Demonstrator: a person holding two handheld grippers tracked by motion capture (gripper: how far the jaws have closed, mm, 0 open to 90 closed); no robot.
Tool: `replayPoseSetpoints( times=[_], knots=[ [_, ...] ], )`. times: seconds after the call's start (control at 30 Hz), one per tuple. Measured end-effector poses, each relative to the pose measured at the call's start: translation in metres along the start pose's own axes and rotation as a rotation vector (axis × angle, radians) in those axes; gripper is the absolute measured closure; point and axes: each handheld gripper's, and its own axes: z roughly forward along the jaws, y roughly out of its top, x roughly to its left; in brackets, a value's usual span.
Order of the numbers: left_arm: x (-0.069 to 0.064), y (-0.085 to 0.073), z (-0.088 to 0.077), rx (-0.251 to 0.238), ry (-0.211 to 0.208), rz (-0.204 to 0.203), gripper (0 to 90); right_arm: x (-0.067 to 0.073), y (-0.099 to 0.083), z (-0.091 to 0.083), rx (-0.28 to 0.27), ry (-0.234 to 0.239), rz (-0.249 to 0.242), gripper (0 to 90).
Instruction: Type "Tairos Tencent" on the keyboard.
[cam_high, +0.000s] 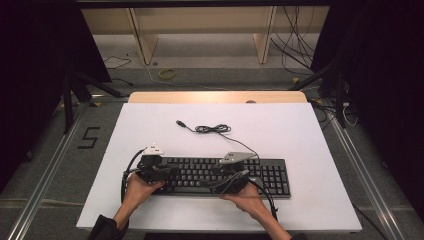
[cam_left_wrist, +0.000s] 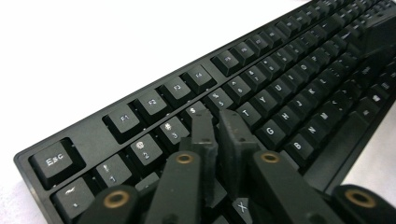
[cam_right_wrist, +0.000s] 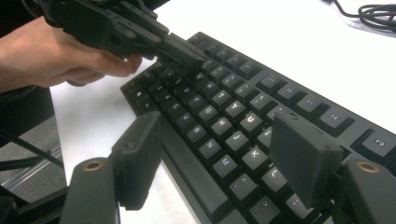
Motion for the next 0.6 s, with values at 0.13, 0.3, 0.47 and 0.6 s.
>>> replayPoseSetpoints(
  times=[0.13,0.3,0.47,0.6],
  knots=[
    [0.0,-0.001,-0.004,-0.018,-0.009,-0.011,77.9,0.0,0.0,0.0,0.0,-0.005,0.0,36.0],
    [0.001,-0.002,-0.01,-0.033,-0.013,-0.019,69.1,0.001,0.0,0.003,0.005,-0.007,-0.003,38.7],
    [0.002,-0.003,-0.014,-0.045,-0.033,-0.044,60.8,0.003,0.001,0.005,0.01,-0.005,-0.009,43.7],
    [0.001,-0.004,-0.018,-0.057,-0.045,-0.044,58.0,0.003,0.001,0.007,0.013,-0.014,-0.013,50.2]
  ],
)
